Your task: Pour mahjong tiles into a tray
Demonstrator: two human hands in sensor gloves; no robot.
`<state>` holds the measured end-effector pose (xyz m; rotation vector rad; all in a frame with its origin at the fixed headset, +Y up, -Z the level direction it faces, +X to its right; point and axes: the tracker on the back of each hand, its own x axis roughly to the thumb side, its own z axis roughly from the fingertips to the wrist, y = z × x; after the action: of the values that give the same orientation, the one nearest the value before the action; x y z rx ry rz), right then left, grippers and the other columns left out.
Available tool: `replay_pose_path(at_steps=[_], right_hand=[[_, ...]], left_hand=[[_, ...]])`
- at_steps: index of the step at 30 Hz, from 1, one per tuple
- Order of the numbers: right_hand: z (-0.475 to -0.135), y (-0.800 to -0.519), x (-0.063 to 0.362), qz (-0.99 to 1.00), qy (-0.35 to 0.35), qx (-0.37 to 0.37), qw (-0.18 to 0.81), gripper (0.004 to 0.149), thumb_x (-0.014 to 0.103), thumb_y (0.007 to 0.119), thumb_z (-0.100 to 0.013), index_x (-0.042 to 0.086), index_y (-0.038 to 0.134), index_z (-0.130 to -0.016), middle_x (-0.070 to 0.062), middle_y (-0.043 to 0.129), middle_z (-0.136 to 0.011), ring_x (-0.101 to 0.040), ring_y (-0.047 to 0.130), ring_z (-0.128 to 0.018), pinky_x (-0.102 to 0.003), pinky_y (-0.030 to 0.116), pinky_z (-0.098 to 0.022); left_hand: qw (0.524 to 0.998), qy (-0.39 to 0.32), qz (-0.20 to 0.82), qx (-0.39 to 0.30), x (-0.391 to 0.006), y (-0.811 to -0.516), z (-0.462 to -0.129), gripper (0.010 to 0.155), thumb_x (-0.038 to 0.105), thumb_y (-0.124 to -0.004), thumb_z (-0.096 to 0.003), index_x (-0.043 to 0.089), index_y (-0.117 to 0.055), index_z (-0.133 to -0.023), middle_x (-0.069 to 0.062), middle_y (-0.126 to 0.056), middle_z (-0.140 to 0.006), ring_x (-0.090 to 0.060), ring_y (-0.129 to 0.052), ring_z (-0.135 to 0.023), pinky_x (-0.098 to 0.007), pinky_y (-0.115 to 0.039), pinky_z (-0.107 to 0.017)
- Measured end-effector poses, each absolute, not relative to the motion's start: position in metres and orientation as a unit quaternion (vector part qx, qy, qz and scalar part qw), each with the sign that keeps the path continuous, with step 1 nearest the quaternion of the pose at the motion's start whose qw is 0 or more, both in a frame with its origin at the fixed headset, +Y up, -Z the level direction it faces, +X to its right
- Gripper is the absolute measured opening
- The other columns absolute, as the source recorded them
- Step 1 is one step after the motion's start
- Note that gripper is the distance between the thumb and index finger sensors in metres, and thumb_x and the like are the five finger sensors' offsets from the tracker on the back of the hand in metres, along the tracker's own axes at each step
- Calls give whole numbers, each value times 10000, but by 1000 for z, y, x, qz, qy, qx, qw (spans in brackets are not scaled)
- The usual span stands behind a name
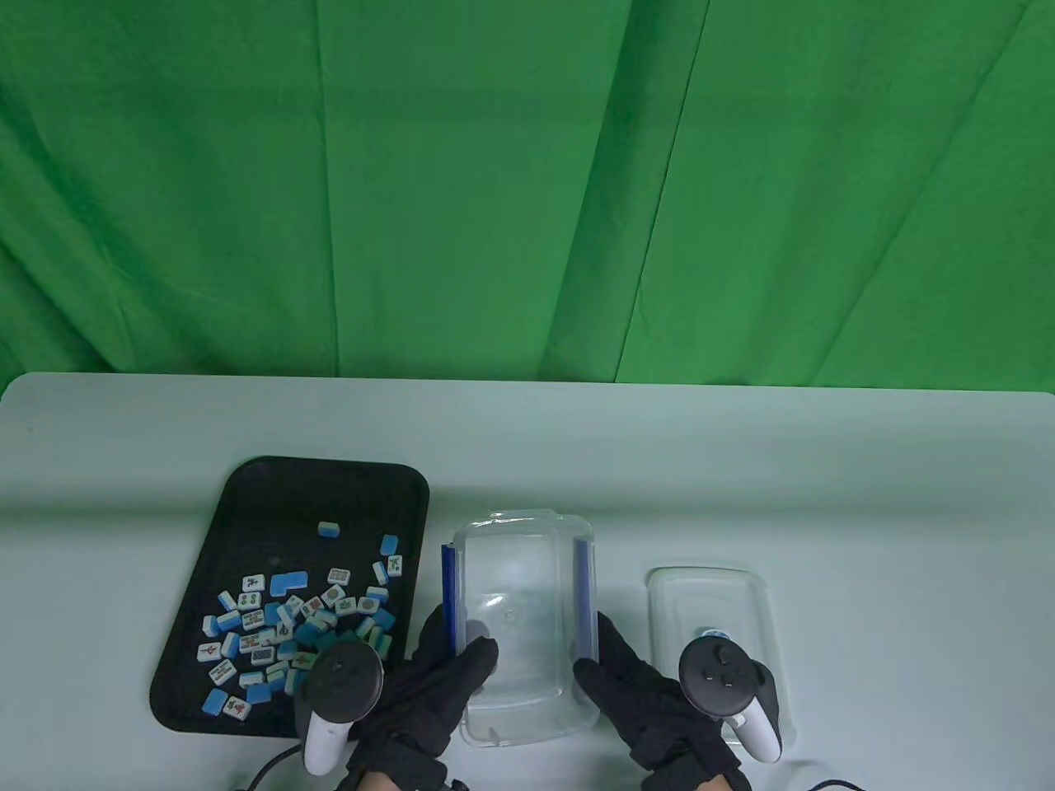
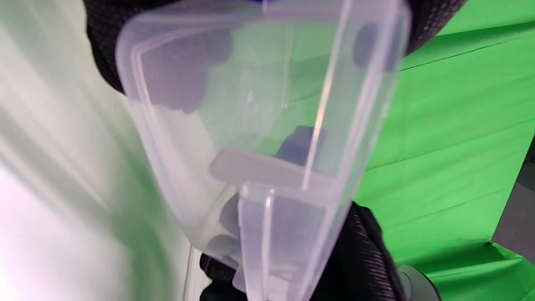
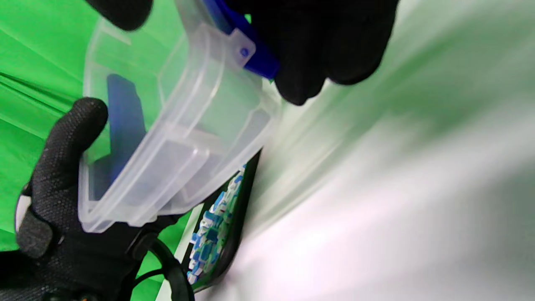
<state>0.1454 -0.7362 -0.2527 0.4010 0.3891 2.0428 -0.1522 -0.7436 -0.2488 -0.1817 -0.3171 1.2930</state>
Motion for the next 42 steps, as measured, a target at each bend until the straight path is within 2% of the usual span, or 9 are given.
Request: replay_pose_path(at_steps=[4, 8, 11, 14, 17, 25, 30, 33, 42], right_hand=[[-251, -736, 142, 849, 155, 159, 479, 753, 533, 560, -692, 41, 294, -1196, -232, 633, -1128, -362, 859, -840, -524, 736, -680], [-250, -736, 142, 865, 132, 147, 461, 746, 527, 552, -692, 24, 322, -1192, -246, 681, -1089, -345, 890, -793, -512, 762, -650], [-251, -736, 143, 873, 119, 127, 456, 728, 523, 542, -694, 27, 350, -1191, -256, 723, -1051, -333, 909, -751, -505, 777, -624], [-251, -738, 145, 881, 122, 109, 443, 718, 519, 540, -697, 24, 370, -1188, -268, 747, -1023, -322, 923, -724, -498, 790, -606], [-251, -740, 147, 893, 120, 92, 424, 714, 514, 534, -699, 12, 384, -1184, -271, 768, -1003, -312, 935, -702, -491, 800, -591], [-254, -744, 153, 899, 126, 63, 415, 706, 508, 519, -702, 2, 395, -1180, -270, 780, -991, -300, 940, -689, -482, 807, -582], [-253, -744, 151, 907, 126, 61, 397, 705, 507, 517, -703, 2, 396, -1180, -270, 779, -994, -302, 940, -690, -483, 806, -582], [-252, -744, 150, 911, 127, 64, 388, 704, 505, 516, -703, 1, 398, -1180, -270, 778, -996, -304, 938, -693, -486, 803, -584], [-252, -747, 146, 910, 138, 86, 380, 719, 516, 508, -696, -6, 389, -1176, -266, 776, -998, -296, 938, -713, -481, 800, -601]], left_hand=[[758, -156, 623, -117, -157, -755, -254, 955, 584, -645, -663, -134, -221, -1128, -390, -582, -1065, -521, -856, -862, -591, -780, -560], [762, -165, 612, -134, -157, -760, -256, 980, 617, -614, -662, -139, -197, -1126, -399, -555, -1078, -525, -842, -873, -591, -773, -564], [778, -160, 592, -139, -158, -763, -257, 1000, 642, -604, -658, -129, -175, -1129, -399, -534, -1090, -519, -829, -878, -591, -760, -573], [791, -122, 581, -147, -158, -765, -256, 986, 635, -545, -654, -141, -155, -1120, -420, -504, -1087, -547, -801, -878, -613, -732, -575], [824, -102, 541, -135, -157, -765, -253, 963, 621, -513, -652, -144, -161, -1120, -433, -510, -1079, -559, -799, -869, -621, -728, -567], [887, -91, 446, -79, -158, -753, -245, 873, 579, -520, -654, -108, -281, -1137, -399, -581, -1064, -546, -826, -847, -615, -739, -553], [888, -113, 434, -103, -150, -753, -244, 800, 567, -530, -653, -68, -452, -1134, -344, -731, -1008, -497, -911, -777, -581, -780, -519], [889, -125, 423, -121, -146, -755, -244, 796, 559, -538, -654, -73, -468, -1132, -365, -730, -997, -500, -913, -771, -580, -782, -515], [900, -131, 401, -112, -148, -756, -245, 742, 493, -560, -659, -86, -500, -1119, -367, -757, -974, -494, -932, -747, -574, -792, -503]])
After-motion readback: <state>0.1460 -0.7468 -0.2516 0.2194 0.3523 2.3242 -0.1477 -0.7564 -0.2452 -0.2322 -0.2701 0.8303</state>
